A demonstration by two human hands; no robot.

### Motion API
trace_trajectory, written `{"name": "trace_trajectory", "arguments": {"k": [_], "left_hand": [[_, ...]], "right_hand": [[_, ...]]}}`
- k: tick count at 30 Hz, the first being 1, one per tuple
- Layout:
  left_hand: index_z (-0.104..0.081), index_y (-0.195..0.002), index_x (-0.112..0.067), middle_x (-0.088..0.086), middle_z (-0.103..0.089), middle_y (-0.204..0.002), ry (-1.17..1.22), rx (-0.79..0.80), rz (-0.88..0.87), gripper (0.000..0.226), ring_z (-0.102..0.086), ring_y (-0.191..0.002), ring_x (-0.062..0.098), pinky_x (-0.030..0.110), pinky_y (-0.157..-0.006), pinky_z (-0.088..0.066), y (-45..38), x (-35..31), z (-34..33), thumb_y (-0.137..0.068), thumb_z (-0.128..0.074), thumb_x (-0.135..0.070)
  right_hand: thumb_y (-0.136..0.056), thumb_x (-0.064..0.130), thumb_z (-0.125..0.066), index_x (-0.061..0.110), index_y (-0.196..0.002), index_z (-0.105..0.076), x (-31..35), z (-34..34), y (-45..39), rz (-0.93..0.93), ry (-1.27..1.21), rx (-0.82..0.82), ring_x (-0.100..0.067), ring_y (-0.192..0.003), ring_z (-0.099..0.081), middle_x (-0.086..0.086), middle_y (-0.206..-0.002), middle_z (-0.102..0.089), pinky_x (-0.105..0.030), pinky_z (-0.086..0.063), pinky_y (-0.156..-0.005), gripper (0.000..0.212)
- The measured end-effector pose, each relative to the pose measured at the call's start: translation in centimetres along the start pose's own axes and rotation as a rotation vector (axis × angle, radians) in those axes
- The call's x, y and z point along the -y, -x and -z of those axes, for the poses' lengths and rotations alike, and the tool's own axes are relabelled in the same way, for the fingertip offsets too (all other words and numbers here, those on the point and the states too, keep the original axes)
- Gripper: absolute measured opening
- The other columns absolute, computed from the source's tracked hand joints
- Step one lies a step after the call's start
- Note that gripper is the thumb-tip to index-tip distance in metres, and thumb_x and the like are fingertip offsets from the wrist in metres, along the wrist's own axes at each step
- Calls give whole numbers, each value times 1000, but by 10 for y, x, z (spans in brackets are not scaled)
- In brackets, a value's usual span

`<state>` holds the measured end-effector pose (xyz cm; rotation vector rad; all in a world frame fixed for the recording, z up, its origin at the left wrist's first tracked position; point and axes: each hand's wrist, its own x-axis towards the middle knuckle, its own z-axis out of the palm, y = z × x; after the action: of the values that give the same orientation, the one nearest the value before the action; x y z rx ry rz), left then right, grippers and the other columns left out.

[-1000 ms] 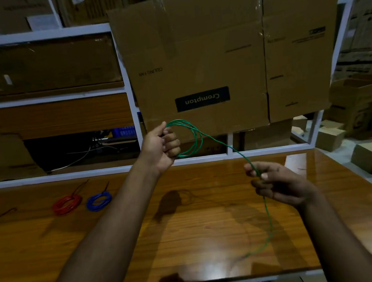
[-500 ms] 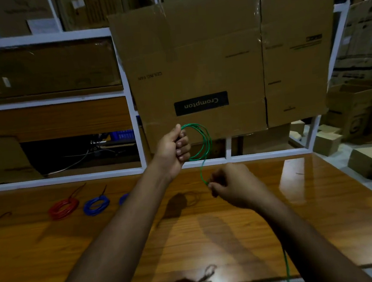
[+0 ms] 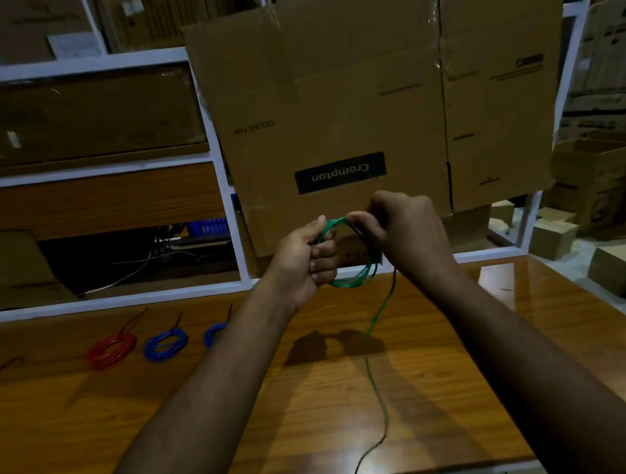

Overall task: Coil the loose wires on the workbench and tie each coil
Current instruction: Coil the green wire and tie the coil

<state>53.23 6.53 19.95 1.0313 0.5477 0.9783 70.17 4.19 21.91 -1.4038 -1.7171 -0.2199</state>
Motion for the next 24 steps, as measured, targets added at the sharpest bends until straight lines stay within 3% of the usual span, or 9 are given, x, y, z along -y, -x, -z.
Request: {"name": "trace_trajectory", "arguments": {"k": [4,8,12,14,15,17,20,22,24], "left_hand": [[-44,-73,-16,-9,-26,-49,-34,24,88,39,-20,-37,5,20,-38,-15,2,-1,1,-105,-35,-36],[-40,-70,-19,-9,-26,-46,82,-54,38,40,-20,-35,5,20,-37,-14,1,-9,5,-105,-33,-35],[-39,-70,-19,-8,-27,-46,143,-130,-41,40,-20,-35,5,20,-38,-12,-2,-21,18,-106,-32,-35],[-40,-71,-19,-9,-27,-47,162,-141,-78,40,-20,-35,5,21,-40,-11,-4,-26,23,-106,-32,-35],[-41,-71,-19,-9,-27,-47,164,-141,-91,40,-20,-35,5,21,-41,-10,-4,-28,25,-106,-32,-36],[-41,-71,-19,-9,-27,-47,158,-136,-104,39,-21,-35,4,20,-40,-10,-7,-28,25,-106,-32,-36],[-42,-72,-19,-9,-27,-48,150,-138,-112,39,-21,-36,4,20,-39,-12,-13,-23,23,-106,-32,-35],[-42,-73,-19,-9,-27,-49,147,-131,-112,38,-21,-36,5,20,-39,-12,-16,-19,23,-107,-31,-35],[-41,-74,-19,-9,-28,-49,138,-127,-112,38,-21,-36,5,20,-40,-12,-19,-17,23,-107,-30,-35]], "right_hand": [[-91,59,-53,21,-79,-60,-10,-5,-1,-56,5,76,-7,-60,-58,6,-69,-61,-24,-49,-52,41],[-96,49,-50,5,-82,-57,-29,0,4,-313,-753,475,-11,-58,-48,-2,-71,-56,-20,-38,-50,48],[-91,40,-65,14,-80,-54,-79,0,24,-462,-1287,841,-16,-61,-34,-2,-69,-35,-29,-33,-62,30],[-85,22,-71,7,-103,-61,-101,-5,40,-539,-1478,939,-19,-69,-40,-4,-77,-42,-36,-40,-71,25],[-85,12,-67,3,-119,-59,-107,-7,48,-601,-1519,950,-19,-74,-45,-6,-83,-47,-37,-44,-74,35],[-89,0,-57,4,-133,-55,-107,-12,63,-678,-1369,922,-20,-80,-53,-7,-93,-56,-36,-52,-75,44],[-96,2,-55,10,-115,-65,-74,-23,77,-616,-790,739,-18,-82,-67,-11,-100,-65,-37,-61,-80,23],[-96,10,-60,12,-102,-64,-43,-28,84,-577,-525,584,-16,-72,-72,-10,-92,-69,-35,-63,-68,8],[-96,22,-63,17,-96,-63,-12,-26,90,-456,-281,571,-11,-63,-70,-2,-82,-68,-24,-59,-56,6]]}}
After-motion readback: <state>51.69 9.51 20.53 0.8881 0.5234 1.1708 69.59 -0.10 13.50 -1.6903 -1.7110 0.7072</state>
